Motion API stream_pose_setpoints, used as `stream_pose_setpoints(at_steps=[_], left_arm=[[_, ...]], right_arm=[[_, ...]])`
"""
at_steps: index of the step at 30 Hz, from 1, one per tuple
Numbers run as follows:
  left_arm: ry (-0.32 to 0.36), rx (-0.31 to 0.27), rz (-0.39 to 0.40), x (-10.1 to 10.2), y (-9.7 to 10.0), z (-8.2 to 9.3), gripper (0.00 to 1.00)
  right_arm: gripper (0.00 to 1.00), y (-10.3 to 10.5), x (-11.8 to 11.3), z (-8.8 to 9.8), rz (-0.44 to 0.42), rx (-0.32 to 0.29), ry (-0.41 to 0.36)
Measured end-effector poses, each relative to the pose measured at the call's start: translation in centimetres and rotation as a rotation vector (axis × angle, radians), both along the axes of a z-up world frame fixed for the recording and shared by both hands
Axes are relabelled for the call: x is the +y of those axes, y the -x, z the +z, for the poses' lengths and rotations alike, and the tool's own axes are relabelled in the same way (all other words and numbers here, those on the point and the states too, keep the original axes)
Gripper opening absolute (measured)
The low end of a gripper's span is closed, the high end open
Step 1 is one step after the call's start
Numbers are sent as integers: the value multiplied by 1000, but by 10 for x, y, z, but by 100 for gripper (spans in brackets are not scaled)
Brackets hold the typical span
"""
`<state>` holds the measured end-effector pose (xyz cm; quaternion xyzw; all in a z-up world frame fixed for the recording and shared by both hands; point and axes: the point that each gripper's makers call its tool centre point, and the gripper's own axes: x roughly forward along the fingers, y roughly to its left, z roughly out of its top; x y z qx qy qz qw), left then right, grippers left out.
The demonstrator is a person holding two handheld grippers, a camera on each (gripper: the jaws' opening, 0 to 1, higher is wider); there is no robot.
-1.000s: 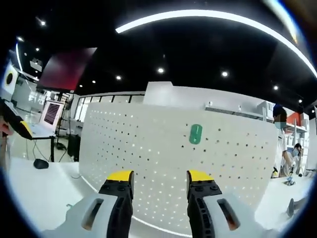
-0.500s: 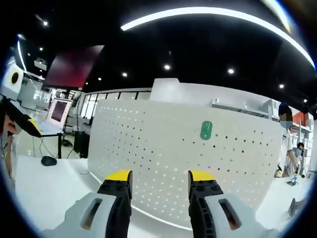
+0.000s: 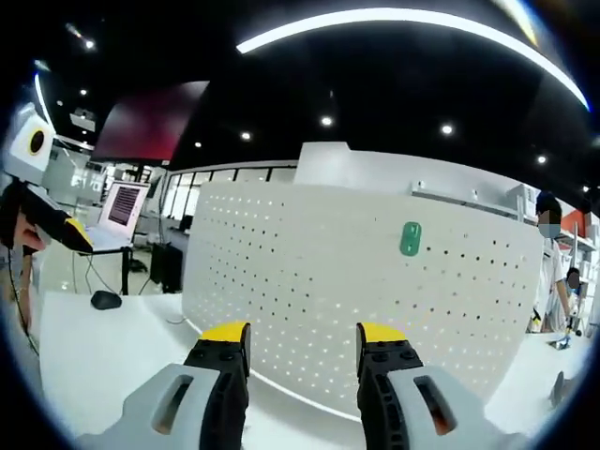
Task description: Insert the hook assembly into the mounting plate slot until the hook locks in place.
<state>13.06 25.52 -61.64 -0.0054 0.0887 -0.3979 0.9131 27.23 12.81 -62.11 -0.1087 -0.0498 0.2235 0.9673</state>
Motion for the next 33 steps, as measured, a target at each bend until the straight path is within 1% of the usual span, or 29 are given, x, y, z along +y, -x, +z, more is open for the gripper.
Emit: stream_pose_setpoints(at_steps=[6,10,16,20,26,33], left_arm=[[1,1,6,3,2,-1,83],[-2,6,9,5,2,-3,83],[-18,15,4,2,-2,-8,83],[-36,21,-5,-2,-8,-14,83],[-88,34,-12,-5,-20,-27,82],[-147,61,-24,-11,-38,-47,81]], right_arm=[[46,4,9,-8,21,22,8],[46,7,9,-13,20,33,13],[46,8,5,-12,13,33,6],[46,8,2,-10,10,30,4],[46,10,0,-11,7,32,2],[46,13,-2,-13,9,41,5]])
